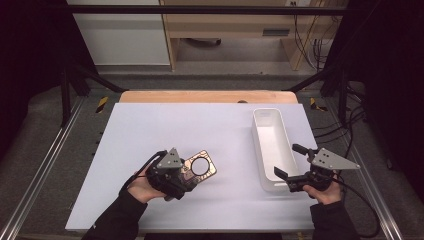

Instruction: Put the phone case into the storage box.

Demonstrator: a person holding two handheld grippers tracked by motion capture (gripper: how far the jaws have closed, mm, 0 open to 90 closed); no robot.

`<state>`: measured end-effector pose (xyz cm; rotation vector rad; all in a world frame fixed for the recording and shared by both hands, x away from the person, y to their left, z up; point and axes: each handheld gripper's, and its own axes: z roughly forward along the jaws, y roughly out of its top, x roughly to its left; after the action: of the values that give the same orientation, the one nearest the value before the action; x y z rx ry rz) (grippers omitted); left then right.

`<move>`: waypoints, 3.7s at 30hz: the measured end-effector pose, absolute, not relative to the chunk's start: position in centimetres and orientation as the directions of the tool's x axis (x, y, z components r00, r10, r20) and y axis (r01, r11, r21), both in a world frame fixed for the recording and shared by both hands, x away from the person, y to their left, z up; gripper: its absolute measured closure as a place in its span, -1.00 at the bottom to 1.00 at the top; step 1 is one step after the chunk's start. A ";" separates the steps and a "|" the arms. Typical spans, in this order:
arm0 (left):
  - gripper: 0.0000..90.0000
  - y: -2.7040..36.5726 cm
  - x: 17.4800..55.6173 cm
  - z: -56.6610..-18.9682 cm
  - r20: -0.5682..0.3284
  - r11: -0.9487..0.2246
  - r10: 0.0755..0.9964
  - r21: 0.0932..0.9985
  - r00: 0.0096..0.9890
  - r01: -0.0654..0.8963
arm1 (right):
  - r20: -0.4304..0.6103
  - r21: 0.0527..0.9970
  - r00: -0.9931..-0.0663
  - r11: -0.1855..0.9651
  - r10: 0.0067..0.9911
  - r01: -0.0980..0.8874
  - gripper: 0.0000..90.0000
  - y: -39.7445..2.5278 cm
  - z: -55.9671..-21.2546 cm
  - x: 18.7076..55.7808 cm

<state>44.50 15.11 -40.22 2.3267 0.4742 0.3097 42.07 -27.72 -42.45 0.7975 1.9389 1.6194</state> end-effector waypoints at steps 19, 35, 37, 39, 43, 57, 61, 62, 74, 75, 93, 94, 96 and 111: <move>-0.75 13.9 43.9 -40.2 0.115 -0.695 0.359 0.695 0.926 0.183 | -0.089 0.968 -0.781 0.238 0.617 0.077 -0.99 -24.5 -40.9 41.5; -0.75 13.1 43.7 -39.3 0.181 -0.740 0.301 0.664 0.936 0.110 | -0.156 0.935 -0.832 0.352 0.533 0.050 -0.99 -21.6 -40.6 41.3; -0.75 13.0 43.6 -39.2 0.188 -0.748 0.294 0.656 0.937 0.103 | -0.162 0.930 -0.837 0.365 0.523 0.049 -0.99 -21.3 -40.6 41.2; -0.75 12.8 43.5 -39.1 0.202 -0.761 0.284 0.642 0.937 0.091 | -0.169 0.926 -0.840 0.375 0.516 0.044 -0.98 -21.1 -40.6 41.1; -0.75 12.6 43.5 -38.9 0.214 -0.772 0.268 0.632 0.940 0.076 | -0.181 0.920 -0.846 0.390 0.501 0.035 -0.98 -20.7 -40.7 40.9; -0.75 11.9 43.1 -38.7 0.258 -0.783 0.211 0.622 0.943 0.006 | -0.274 0.870 -0.858 0.492 0.435 -0.028 -0.97 -19.1 -40.1 40.7; -0.75 11.8 42.9 -38.5 0.264 -0.782 0.198 0.624 0.944 -0.011 | -0.299 0.854 -0.862 0.518 0.411 -0.049 -0.97 -18.5 -39.9 40.6; -0.75 11.7 42.8 -38.4 0.268 -0.778 0.196 0.628 0.943 -0.017 | -0.302 0.851 -0.863 0.522 0.405 -0.053 -0.97 -18.4 -39.9 40.6; -0.75 10.7 42.3 -38.0 0.283 -0.777 0.165 0.628 0.945 -0.052 | -0.333 0.823 -0.881 0.560 0.337 -0.096 -0.97 -17.3 -39.6 40.5; -0.75 10.6 42.3 -38.0 0.288 -0.777 0.165 0.627 0.943 -0.056 | -0.331 0.822 -0.883 0.561 0.334 -0.096 -0.97 -17.2 -39.6 40.5; -0.75 9.7 42.0 -38.0 0.293 -0.776 0.123 0.624 0.948 -0.092 | -0.357 0.808 -0.893 0.569 0.274 -0.149 -0.97 -16.1 -39.8 40.4; -0.75 9.6 41.9 -38.0 0.293 -0.776 0.121 0.624 0.948 -0.094 | -0.359 0.808 -0.893 0.569 0.272 -0.151 -0.97 -16.0 -39.9 40.4; -0.75 9.5 41.9 -38.1 0.294 -0.776 0.118 0.624 0.949 -0.097 | -0.356 0.808 -0.896 0.568 0.266 -0.153 -0.97 -15.8 -40.0 40.5; -0.75 8.8 41.6 -38.3 0.284 -0.770 0.069 0.625 0.956 -0.130 | -0.346 0.801 -0.913 0.574 0.214 -0.169 -0.97 -15.0 -40.8 40.5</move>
<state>41.56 8.80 -38.26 2.4195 -0.0429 0.3824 40.52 -14.96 -40.83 0.0360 2.4016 1.2837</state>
